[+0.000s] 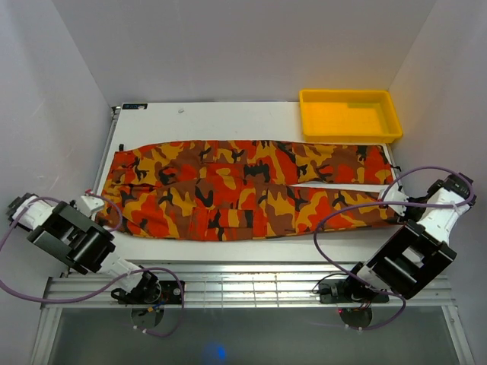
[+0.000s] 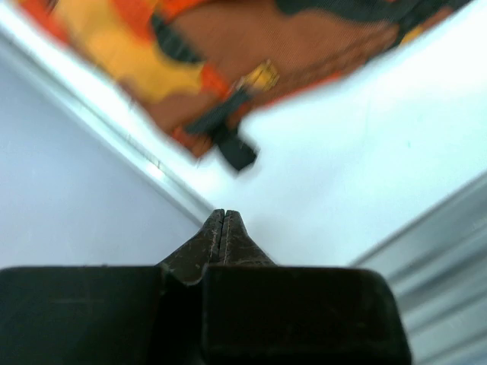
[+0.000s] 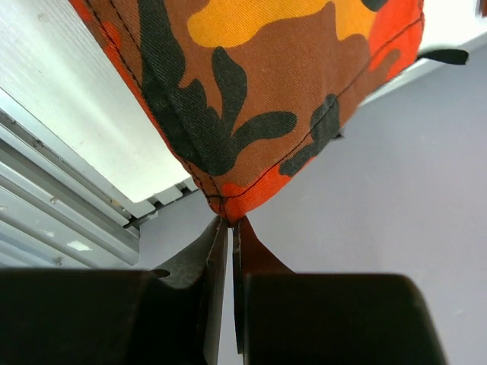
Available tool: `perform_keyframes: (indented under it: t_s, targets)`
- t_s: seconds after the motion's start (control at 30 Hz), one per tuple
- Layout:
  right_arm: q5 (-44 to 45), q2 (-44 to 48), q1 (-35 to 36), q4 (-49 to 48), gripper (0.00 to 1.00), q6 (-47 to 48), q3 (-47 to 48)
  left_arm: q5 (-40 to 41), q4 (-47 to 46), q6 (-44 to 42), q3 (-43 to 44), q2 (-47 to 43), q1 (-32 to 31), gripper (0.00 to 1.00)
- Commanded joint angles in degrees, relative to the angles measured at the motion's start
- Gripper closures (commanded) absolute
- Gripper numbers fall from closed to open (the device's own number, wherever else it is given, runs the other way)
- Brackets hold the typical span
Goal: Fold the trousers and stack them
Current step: Fold the trousers
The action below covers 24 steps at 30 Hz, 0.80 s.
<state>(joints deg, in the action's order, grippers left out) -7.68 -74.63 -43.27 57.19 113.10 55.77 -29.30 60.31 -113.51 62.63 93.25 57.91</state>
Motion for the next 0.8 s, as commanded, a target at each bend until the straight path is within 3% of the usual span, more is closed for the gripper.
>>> perform_keyframes:
  t_s: [0.0,0.1,0.13,0.17,0.2,0.23,0.4,0.53,0.77]
  targets:
    - [-0.84,-0.51,-2.26,2.58,0.92,2.21,2.50,-5.42,12.26,-22.71,4.51,-3.43,4.92,1.00]
    - [-1.63,-0.95,-2.79,2.84,0.92,2.48,2.33,-8.48,12.64,-24.99,4.52,-4.30,7.83,0.97]
    - [-1.98,-1.04,-2.79,2.84,0.92,2.74,1.98,-9.36,11.85,-25.78,3.65,-5.09,8.18,0.84]
    - [-2.42,-0.96,-2.70,2.84,0.92,3.00,1.19,-10.33,11.06,-26.66,0.94,-6.06,8.18,0.55]
    - [-2.60,-0.69,-2.61,2.32,0.92,3.18,0.66,-12.69,10.36,-30.50,-0.83,-8.33,8.18,0.44]
    - [-2.51,-0.60,-2.53,1.70,0.92,3.27,0.14,-13.93,8.26,-32.28,-2.76,-9.83,7.66,0.40]
    - [-0.93,-1.92,-2.53,0.90,0.92,2.04,-0.32,-14.82,-0.09,-33.45,-10.68,-13.98,0.03,0.37]
    - [-1.20,-2.36,-2.53,2.22,0.92,1.33,1.36,-13.77,-4.41,-26.42,-9.02,-11.52,-7.36,0.38]
    - [-0.41,-2.98,-2.53,2.66,0.92,1.42,2.50,-6.83,-6.96,-23.77,-4.28,-3.70,-10.19,0.40]
